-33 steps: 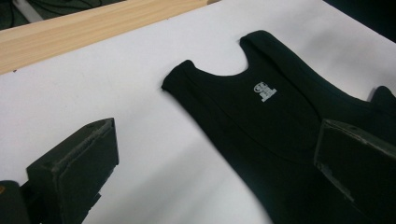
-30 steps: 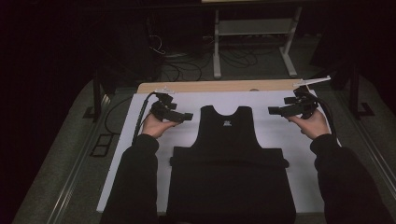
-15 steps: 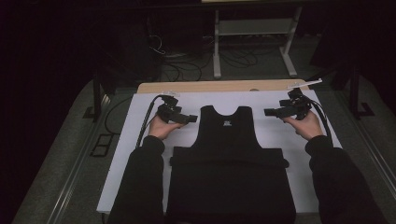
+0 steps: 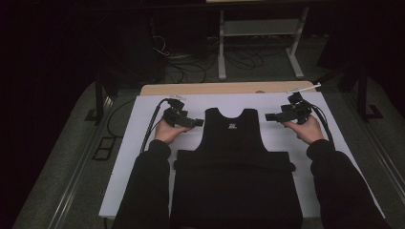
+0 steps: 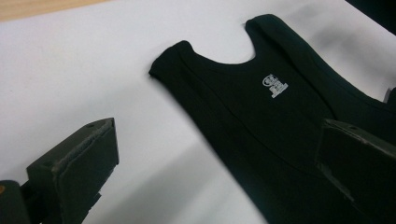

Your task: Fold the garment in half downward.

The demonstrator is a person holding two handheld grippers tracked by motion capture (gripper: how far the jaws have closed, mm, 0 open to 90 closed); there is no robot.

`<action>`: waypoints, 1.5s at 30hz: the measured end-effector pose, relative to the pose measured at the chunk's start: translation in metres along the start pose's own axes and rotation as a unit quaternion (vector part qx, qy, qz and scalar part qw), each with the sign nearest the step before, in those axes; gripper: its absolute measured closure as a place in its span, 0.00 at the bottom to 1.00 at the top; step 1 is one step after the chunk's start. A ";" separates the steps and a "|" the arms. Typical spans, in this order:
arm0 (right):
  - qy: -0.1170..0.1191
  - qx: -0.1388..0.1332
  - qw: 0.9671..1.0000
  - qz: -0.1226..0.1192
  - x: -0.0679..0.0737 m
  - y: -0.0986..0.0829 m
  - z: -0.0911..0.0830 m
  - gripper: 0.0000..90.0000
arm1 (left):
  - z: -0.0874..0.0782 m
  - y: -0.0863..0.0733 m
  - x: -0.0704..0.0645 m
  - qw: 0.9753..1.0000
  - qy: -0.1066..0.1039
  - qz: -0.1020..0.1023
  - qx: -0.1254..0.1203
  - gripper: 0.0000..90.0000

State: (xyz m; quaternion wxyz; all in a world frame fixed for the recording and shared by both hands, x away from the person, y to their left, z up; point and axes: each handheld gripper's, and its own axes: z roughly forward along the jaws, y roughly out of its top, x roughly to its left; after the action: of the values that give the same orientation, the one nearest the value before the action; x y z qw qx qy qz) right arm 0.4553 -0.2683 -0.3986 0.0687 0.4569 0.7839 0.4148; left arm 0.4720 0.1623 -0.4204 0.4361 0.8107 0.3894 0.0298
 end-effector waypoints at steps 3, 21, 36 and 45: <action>0.001 0.003 1.000 -0.002 0.001 0.000 0.006 0.00 | 0.007 -0.002 -0.001 1.000 -0.003 -0.001 0.002 0.00; -0.006 0.030 1.000 0.003 0.005 -0.009 0.041 0.00 | 0.026 -0.009 0.000 1.000 -0.018 -0.010 0.020 0.04; 0.009 0.049 0.999 0.002 0.011 -0.015 0.059 0.17 | 0.031 -0.010 -0.002 0.999 -0.015 -0.018 0.023 0.19; 0.012 0.047 0.999 -0.003 0.014 -0.017 0.065 0.35 | 0.037 -0.012 -0.004 0.999 -0.022 -0.025 0.017 0.25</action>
State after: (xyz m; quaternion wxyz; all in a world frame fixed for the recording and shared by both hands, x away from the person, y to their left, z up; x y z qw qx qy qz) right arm 0.4679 -0.2228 -0.4491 0.0387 0.4526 0.8046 0.3823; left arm 0.4768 0.1385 -0.4505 0.4308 0.8087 0.4004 -0.0053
